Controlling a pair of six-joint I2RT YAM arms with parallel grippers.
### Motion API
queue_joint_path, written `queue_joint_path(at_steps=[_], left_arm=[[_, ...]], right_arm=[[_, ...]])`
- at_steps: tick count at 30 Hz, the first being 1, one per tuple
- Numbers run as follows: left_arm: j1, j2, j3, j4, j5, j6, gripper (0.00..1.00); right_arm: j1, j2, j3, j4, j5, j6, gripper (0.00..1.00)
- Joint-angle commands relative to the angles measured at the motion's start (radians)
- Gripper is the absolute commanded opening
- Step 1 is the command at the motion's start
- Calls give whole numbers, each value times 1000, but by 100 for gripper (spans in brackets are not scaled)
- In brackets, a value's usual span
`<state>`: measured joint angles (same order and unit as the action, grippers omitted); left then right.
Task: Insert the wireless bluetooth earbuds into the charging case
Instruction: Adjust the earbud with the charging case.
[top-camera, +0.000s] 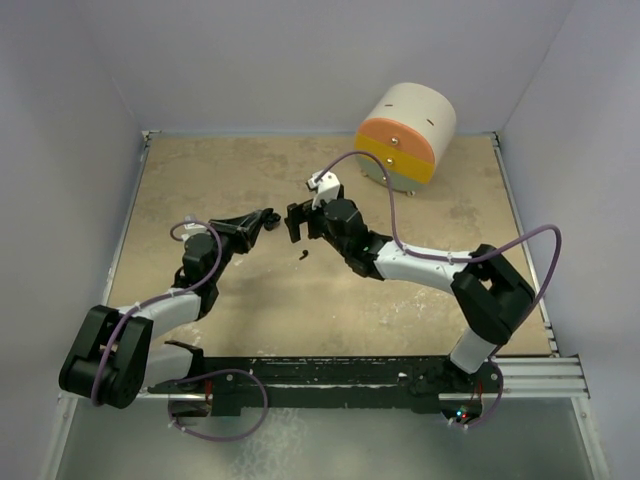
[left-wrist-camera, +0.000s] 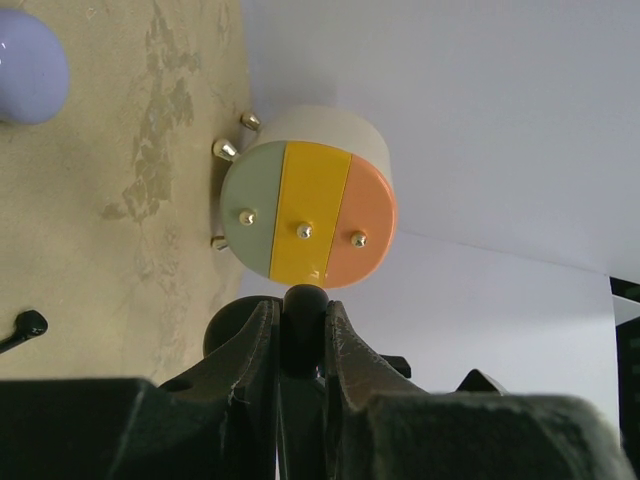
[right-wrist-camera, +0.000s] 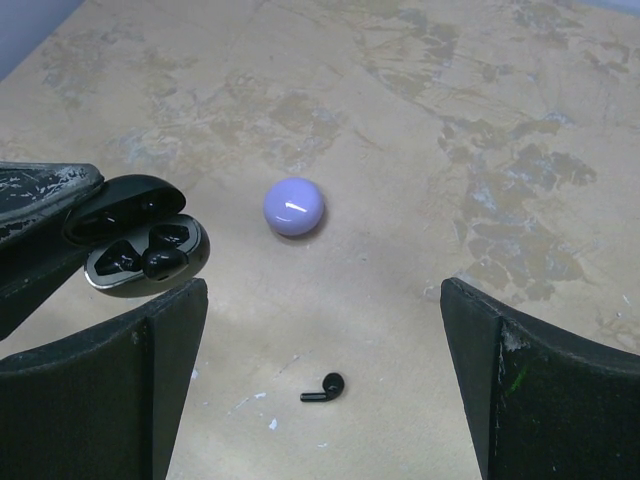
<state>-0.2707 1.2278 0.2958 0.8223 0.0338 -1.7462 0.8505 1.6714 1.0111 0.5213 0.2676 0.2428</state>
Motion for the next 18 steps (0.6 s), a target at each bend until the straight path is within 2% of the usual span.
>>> queue_joint_path(at_steps=[1,18], left_arm=[[1,-20,-6,71,0,-9,0],[1,-2,-19,97,2,-13,0]], right_arm=[[-1,-1,56,46,-15,-8,100],[-1,10,84,51,-39,-16,100]])
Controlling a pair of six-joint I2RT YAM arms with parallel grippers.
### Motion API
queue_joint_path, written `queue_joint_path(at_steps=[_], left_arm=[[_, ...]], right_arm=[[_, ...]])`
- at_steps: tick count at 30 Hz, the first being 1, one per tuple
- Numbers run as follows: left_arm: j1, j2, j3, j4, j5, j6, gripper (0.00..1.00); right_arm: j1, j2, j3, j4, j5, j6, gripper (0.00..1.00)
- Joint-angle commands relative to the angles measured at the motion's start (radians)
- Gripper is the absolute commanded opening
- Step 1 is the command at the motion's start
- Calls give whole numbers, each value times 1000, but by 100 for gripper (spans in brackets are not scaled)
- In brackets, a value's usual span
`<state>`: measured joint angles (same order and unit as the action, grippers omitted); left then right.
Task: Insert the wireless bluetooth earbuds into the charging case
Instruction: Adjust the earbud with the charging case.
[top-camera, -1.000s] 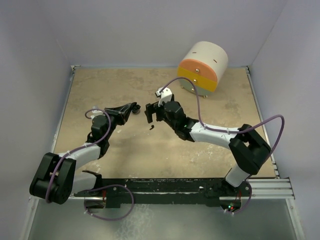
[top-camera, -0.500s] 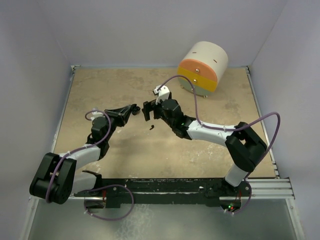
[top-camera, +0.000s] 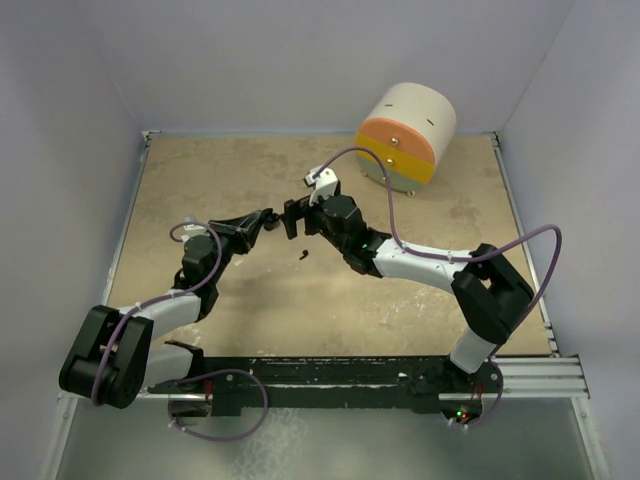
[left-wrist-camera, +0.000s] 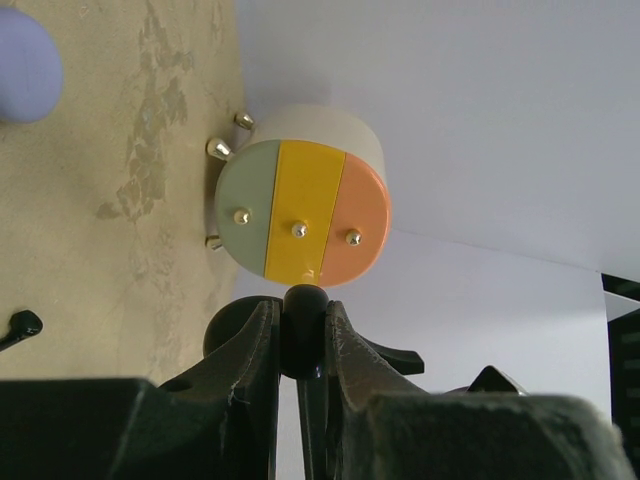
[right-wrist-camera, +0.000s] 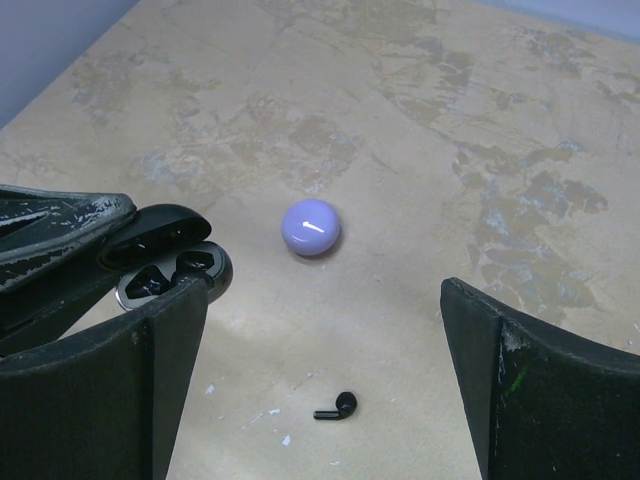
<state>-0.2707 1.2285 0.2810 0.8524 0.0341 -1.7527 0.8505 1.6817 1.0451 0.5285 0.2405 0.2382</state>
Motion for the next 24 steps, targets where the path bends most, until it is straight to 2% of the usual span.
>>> queue_joint_path(at_steps=[1,11,18,24], left_arm=[[1,-3,-6,68,3,-8,0],[1,-5,-8,74,4,-10,0],[1,-5,-8,75,2,-11,0],[1,-2,-9,77,2,-13,0]], right_arm=[[0,0,52,44,-13,-12,100],[1,14,72,37,-17,-14,100],[0,-39,23,85,-33,-6,100],[0,-76,-10,134,-91,0,95]])
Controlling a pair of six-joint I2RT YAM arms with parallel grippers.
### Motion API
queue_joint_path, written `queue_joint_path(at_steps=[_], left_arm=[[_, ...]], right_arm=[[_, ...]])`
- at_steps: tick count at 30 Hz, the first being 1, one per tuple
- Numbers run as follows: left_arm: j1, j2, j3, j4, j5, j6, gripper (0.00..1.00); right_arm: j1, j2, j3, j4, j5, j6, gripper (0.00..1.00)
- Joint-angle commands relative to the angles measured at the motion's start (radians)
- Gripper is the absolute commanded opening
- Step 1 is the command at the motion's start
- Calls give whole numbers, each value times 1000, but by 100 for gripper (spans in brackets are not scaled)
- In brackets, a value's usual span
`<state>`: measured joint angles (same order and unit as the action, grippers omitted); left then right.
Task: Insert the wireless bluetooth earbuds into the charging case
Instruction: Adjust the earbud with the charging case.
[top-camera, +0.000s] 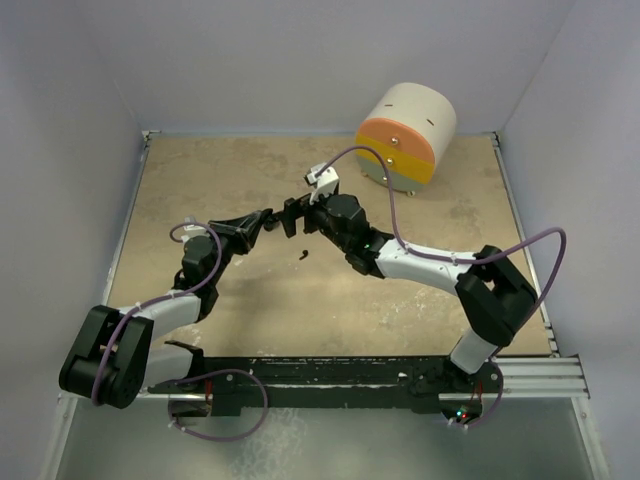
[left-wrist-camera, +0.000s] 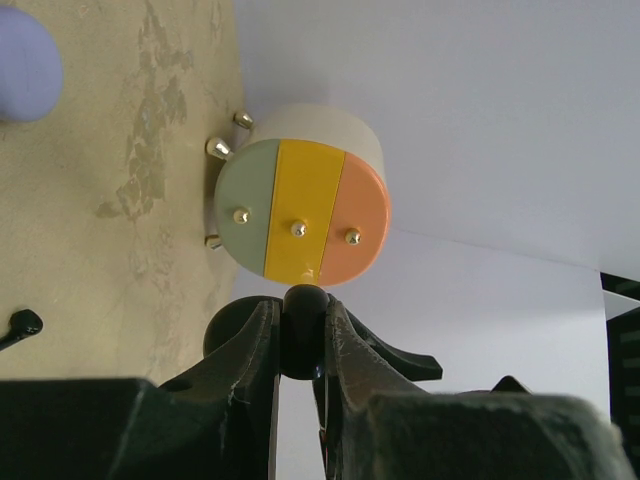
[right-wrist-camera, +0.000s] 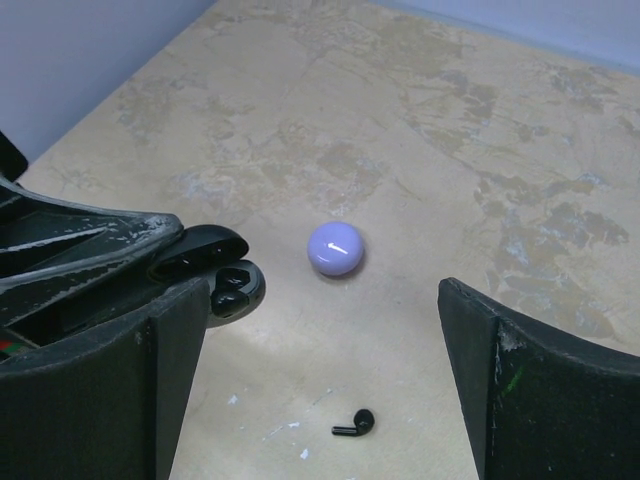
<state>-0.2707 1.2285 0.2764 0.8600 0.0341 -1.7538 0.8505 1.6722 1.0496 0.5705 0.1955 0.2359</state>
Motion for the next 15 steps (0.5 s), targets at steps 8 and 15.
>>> queue_joint_path(at_steps=[8,15], left_arm=[[1,-11,12,62,12,-24,0],[1,-22,27,47,21,-28,0]], right_arm=[[1,-64,-42,149,-136,-23,80],[1,-52,-57,184,-185,-28,72]])
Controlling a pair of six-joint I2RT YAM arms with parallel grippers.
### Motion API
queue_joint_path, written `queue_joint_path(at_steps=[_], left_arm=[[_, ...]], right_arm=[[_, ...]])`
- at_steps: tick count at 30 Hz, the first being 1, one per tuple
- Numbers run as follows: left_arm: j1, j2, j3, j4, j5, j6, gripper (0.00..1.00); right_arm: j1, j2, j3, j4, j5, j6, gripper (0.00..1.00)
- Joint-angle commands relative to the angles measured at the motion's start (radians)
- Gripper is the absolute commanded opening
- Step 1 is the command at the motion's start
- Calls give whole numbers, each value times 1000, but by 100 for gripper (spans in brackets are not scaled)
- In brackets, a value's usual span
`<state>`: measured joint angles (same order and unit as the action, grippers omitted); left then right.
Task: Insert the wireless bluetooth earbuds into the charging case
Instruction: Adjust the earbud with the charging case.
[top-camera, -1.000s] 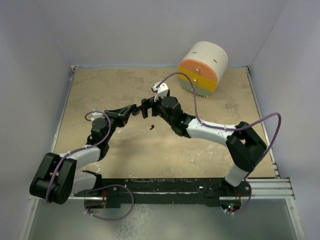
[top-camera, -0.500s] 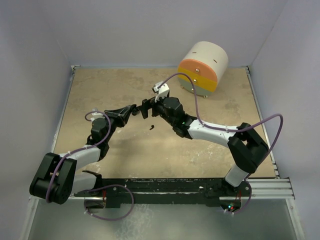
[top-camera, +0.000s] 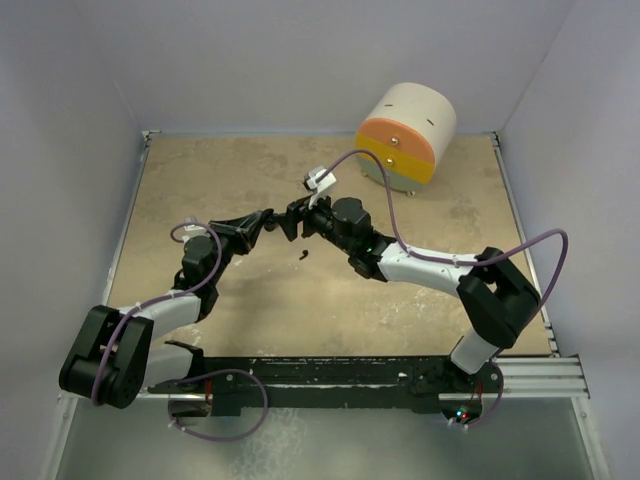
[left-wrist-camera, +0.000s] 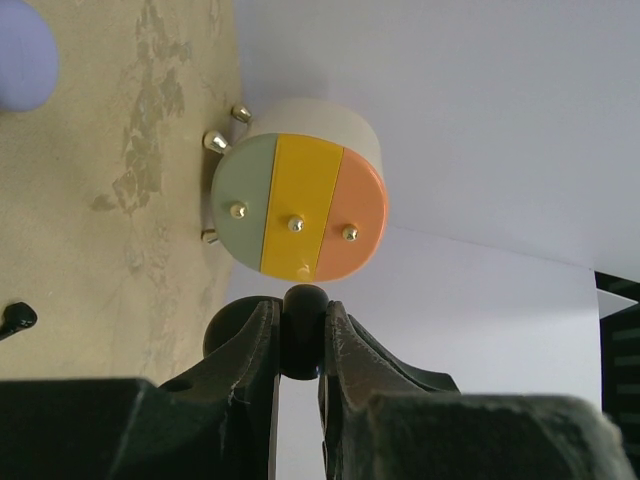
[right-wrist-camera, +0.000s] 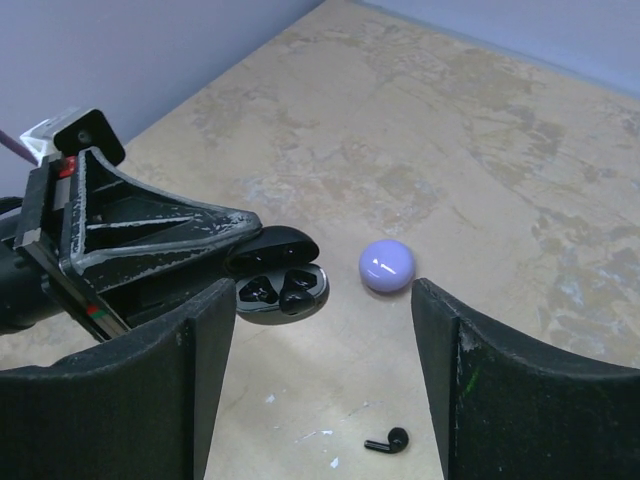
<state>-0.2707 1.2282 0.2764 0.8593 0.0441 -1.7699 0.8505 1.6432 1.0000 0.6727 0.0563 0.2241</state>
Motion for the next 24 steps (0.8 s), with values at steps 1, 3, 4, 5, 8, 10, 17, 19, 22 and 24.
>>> queue_joint_path(at_steps=[1,3,4,5,8,10,17,19,22,24], left_arm=[[1,-22,27,47,12,-11,0],[1,-24,26,46,13,-12,0],[1,-26,27,46,13,-13,0],[1,-26,27,46,14,-13,0],[1,-29,27,46,15,-17,0],[1,-34,28,45,18,-19,0],[1,-54,41,28,32,-32,0],[2,-56,41,27,34,-34,0],[1,-56,41,28,37,-34,0],[1,-56,40,29,37,-34,0]], right_arm=[[1,-21,-8,85,-51,-18,71],[1,-14,-8,88,-58,-20,70],[1,-9,-7,87,-62,-23,70],[1,-5,-6,88,-65,-24,69],[1,8,-4,94,-74,-26,67],[1,18,-2,98,-74,-26,65],[1,46,10,106,-67,-28,61],[1,54,16,106,-68,-28,60],[1,60,22,108,-70,-30,60],[1,64,25,108,-70,-31,60]])
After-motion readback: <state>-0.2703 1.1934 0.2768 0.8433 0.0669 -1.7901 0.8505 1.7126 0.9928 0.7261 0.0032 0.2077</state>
